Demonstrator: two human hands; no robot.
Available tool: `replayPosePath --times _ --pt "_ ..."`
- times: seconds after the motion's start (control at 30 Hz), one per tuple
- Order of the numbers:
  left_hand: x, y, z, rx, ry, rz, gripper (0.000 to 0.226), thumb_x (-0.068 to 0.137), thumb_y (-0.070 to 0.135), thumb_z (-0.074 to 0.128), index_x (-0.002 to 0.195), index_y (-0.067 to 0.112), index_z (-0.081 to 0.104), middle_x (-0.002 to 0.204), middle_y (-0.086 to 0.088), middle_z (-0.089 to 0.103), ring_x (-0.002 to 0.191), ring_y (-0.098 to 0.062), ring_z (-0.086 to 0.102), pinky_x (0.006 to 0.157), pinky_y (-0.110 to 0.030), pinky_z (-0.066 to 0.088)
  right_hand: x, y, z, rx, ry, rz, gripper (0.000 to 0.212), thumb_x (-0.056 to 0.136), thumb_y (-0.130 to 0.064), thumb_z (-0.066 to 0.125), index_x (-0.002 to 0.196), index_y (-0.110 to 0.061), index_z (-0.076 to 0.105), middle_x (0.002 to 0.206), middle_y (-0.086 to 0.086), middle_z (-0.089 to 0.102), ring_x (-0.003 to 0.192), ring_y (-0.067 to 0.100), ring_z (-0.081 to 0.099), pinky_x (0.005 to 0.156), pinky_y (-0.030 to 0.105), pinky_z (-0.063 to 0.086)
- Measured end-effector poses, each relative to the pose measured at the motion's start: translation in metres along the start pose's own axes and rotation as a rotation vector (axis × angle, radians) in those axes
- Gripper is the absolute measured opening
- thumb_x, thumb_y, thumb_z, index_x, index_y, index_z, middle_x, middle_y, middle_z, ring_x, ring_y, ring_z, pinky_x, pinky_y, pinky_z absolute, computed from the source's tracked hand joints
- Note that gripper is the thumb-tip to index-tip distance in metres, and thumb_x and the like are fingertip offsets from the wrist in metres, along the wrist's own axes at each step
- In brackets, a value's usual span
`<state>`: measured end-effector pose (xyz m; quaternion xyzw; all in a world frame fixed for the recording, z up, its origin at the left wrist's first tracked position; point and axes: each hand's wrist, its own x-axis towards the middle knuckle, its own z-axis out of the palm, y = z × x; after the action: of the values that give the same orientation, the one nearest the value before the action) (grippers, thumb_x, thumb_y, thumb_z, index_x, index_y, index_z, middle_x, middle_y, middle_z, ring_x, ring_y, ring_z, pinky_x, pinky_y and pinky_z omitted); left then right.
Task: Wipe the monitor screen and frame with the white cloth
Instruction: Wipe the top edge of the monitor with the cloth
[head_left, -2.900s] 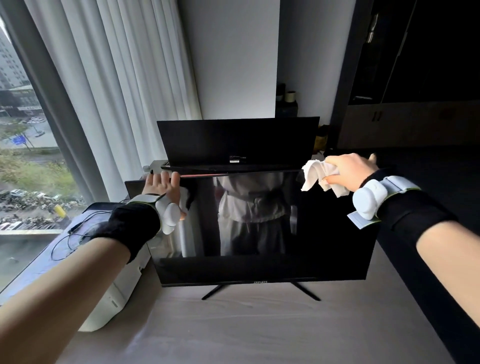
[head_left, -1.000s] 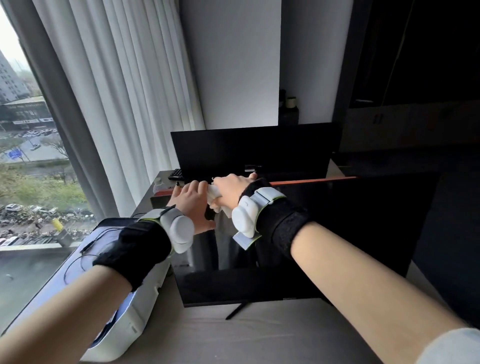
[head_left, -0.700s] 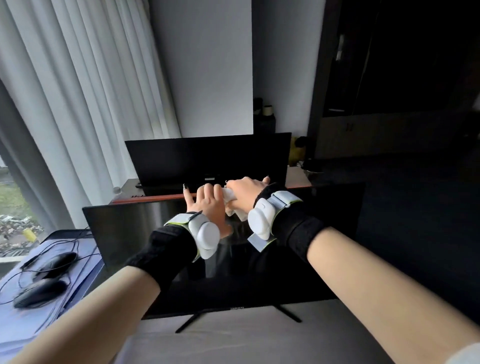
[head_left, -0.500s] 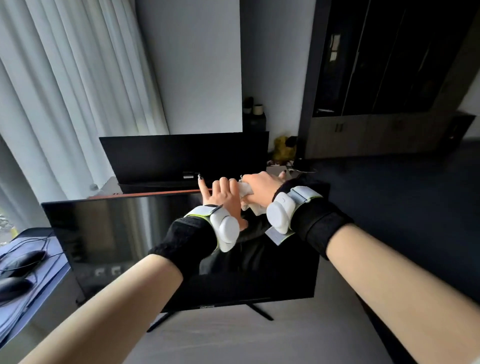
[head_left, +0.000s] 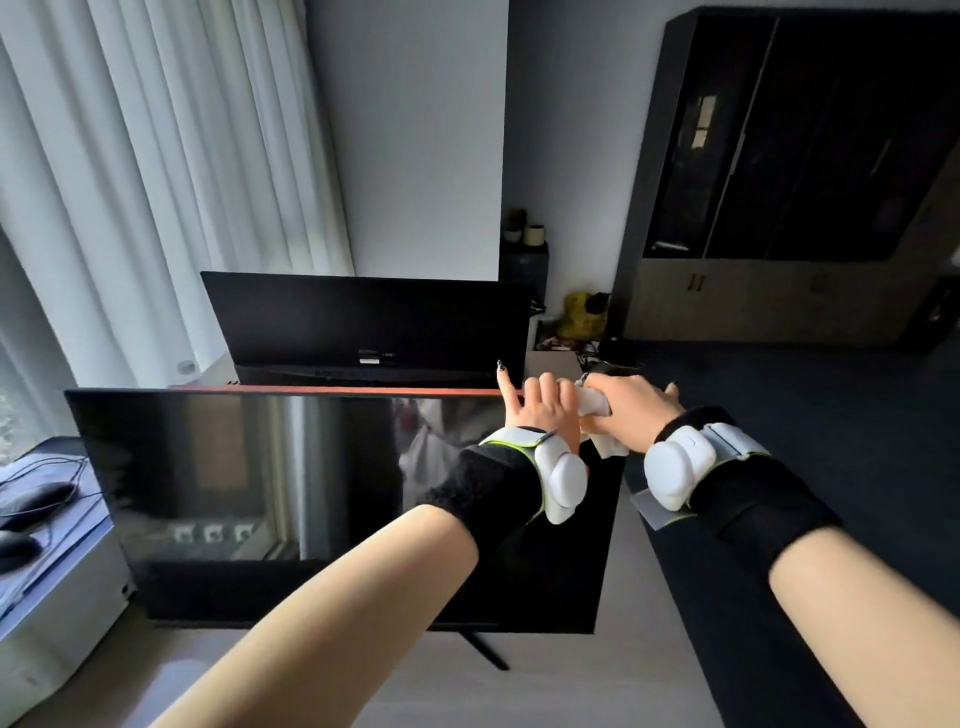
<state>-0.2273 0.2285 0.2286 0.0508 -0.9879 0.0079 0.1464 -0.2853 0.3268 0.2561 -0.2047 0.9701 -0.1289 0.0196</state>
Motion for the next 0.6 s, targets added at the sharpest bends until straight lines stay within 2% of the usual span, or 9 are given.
replayPosePath --times 0.13,0.2,0.3,0.37,0.43,0.53,0.6 --pt "-0.001 -0.02 0.0 0.008 0.014 0.064 0.057 0.085 0.029 0.057 0.129 0.004 0.031 0.128 -0.011 0.039 0.119 -0.031 0.037 0.112 -0.063 -0.006 0.005 -0.015 -0.003 -0.078 0.002 -0.052 0.023 0.074 -0.033 0.064 0.096 -0.027 0.058 0.098 0.001 0.065 0.106 0.027 0.057 0.101 0.063 0.019" --pt "-0.004 -0.028 0.0 0.008 0.023 0.072 0.064 0.079 0.035 0.063 0.126 0.004 0.033 0.122 -0.01 0.039 0.113 -0.03 0.039 0.108 -0.063 -0.016 0.006 -0.024 -0.001 -0.134 0.007 -0.081 0.022 0.074 -0.033 0.065 0.093 -0.025 0.057 0.097 0.001 0.064 0.106 0.029 0.057 0.101 0.062 0.021" --pt "-0.008 -0.045 0.0 0.009 0.028 0.068 0.068 0.074 0.042 0.066 0.122 0.005 0.034 0.116 -0.01 0.039 0.108 -0.029 0.04 0.099 -0.061 -0.029 0.006 -0.041 0.005 -0.1 0.015 -0.131 0.021 0.075 -0.031 0.066 0.089 -0.023 0.054 0.093 0.004 0.063 0.102 0.031 0.058 0.088 0.045 0.037" --pt "-0.012 -0.064 0.002 0.031 0.046 0.064 0.067 0.074 0.045 0.065 0.121 0.006 0.036 0.115 -0.008 0.041 0.106 -0.028 0.041 0.102 -0.062 -0.024 0.005 -0.058 0.007 -0.08 0.008 -0.163 0.021 0.074 -0.031 0.067 0.086 -0.021 0.053 0.089 0.007 0.061 0.096 0.033 0.06 0.074 0.035 0.041" --pt "-0.016 -0.086 0.003 0.026 0.054 0.068 0.064 0.074 0.045 0.063 0.119 0.006 0.037 0.113 -0.007 0.042 0.105 -0.027 0.043 0.105 -0.061 -0.021 0.003 -0.081 0.01 -0.104 0.005 -0.195 0.021 0.075 -0.028 0.067 0.085 -0.017 0.052 0.087 0.01 0.061 0.094 0.034 0.061 0.067 0.031 0.038" --pt "-0.023 -0.118 0.005 -0.01 0.055 0.068 0.067 0.075 0.048 0.063 0.12 0.007 0.036 0.114 -0.005 0.042 0.106 -0.026 0.042 0.111 -0.062 -0.012 0.004 -0.115 0.017 -0.132 0.025 -0.219 0.02 0.079 -0.022 0.065 0.09 -0.011 0.054 0.097 0.012 0.065 0.099 0.032 0.059 0.067 0.028 0.028" --pt "-0.028 -0.148 0.005 -0.042 0.042 0.077 0.069 0.076 0.05 0.063 0.123 0.008 0.035 0.115 -0.005 0.041 0.109 -0.026 0.041 0.113 -0.061 -0.006 0.006 -0.142 0.025 -0.127 0.033 -0.22 0.021 0.08 -0.023 0.066 0.092 -0.01 0.054 0.101 0.013 0.064 0.1 0.033 0.058 0.067 0.028 0.028"
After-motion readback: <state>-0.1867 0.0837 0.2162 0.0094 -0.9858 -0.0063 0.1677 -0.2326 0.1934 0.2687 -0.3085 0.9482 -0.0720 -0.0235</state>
